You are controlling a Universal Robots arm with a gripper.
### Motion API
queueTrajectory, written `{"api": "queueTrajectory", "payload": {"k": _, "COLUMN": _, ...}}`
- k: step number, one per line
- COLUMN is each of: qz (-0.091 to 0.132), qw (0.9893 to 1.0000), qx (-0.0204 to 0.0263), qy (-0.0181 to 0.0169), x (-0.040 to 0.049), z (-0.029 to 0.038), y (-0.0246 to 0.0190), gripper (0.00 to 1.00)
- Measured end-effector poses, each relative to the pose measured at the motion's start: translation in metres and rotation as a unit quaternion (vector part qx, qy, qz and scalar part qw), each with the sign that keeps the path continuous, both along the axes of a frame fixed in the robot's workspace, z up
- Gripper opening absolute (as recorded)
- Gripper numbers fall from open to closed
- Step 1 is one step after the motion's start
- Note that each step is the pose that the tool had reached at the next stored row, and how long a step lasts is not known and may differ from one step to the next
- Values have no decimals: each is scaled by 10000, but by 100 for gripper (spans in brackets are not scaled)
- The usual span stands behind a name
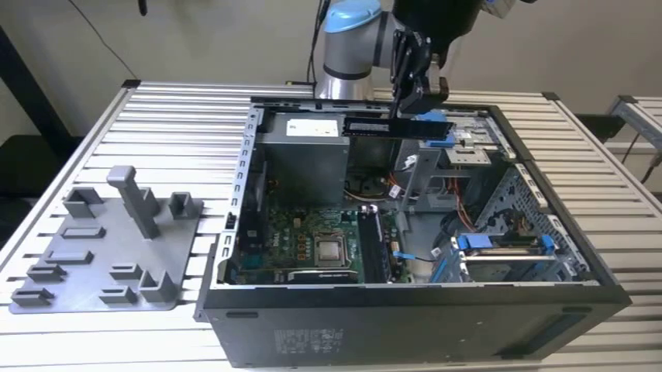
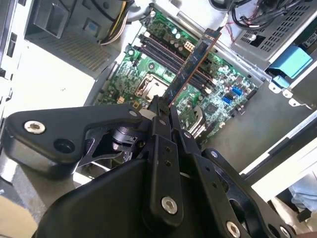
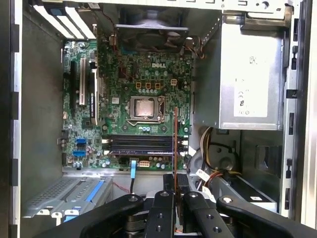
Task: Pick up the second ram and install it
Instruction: 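Pick up the second ram and move it above second insertion slot, then insert the second ram into the second slot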
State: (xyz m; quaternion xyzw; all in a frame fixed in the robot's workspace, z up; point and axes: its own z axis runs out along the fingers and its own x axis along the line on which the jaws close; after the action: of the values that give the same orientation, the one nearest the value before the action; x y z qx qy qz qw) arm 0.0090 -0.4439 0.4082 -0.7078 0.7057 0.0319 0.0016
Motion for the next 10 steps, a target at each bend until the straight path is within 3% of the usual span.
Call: {"api": "queueTrajectory", "payload": {"k": 10, "qz": 19, "qw": 10000, "qx": 0, "qy": 0, "x": 53, "z": 0, "y": 0, "gripper": 14}}
